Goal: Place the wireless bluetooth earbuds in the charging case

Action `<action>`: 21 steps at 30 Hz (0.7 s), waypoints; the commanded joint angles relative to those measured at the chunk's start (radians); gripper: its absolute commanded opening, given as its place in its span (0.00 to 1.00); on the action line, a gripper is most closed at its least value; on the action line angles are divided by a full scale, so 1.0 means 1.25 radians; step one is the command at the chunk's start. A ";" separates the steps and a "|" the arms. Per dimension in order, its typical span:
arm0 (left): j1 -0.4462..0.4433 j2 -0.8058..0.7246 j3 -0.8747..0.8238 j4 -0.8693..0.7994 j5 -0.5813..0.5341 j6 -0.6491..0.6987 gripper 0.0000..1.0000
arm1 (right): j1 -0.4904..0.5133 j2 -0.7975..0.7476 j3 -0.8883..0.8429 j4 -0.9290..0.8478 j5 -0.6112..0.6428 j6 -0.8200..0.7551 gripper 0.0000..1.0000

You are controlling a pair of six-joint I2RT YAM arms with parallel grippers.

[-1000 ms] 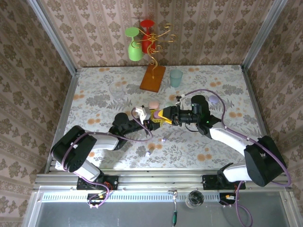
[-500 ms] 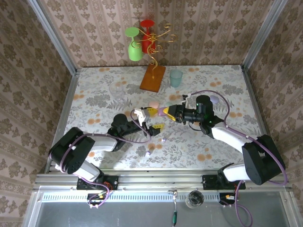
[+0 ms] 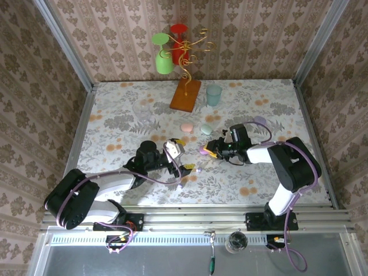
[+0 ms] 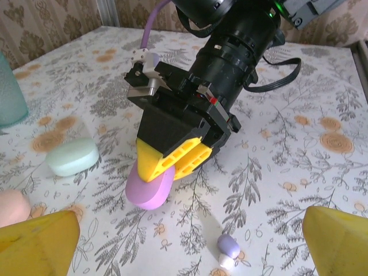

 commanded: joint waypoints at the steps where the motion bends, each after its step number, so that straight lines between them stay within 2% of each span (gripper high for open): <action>1: -0.004 -0.001 0.006 -0.028 -0.003 0.036 1.00 | -0.001 0.014 0.003 -0.039 0.052 -0.043 0.27; 6: -0.004 0.003 -0.001 0.003 0.012 0.030 1.00 | -0.001 0.013 0.015 -0.116 0.098 -0.105 0.35; 10: -0.003 0.004 -0.001 0.002 0.015 0.021 1.00 | -0.001 -0.057 0.024 -0.207 0.157 -0.160 0.52; 16: -0.001 0.010 -0.013 0.030 0.011 0.012 1.00 | -0.004 -0.157 0.126 -0.481 0.326 -0.360 0.70; 21: -0.001 0.016 -0.013 0.036 0.019 0.013 1.00 | -0.013 -0.138 0.295 -0.714 0.513 -0.556 0.85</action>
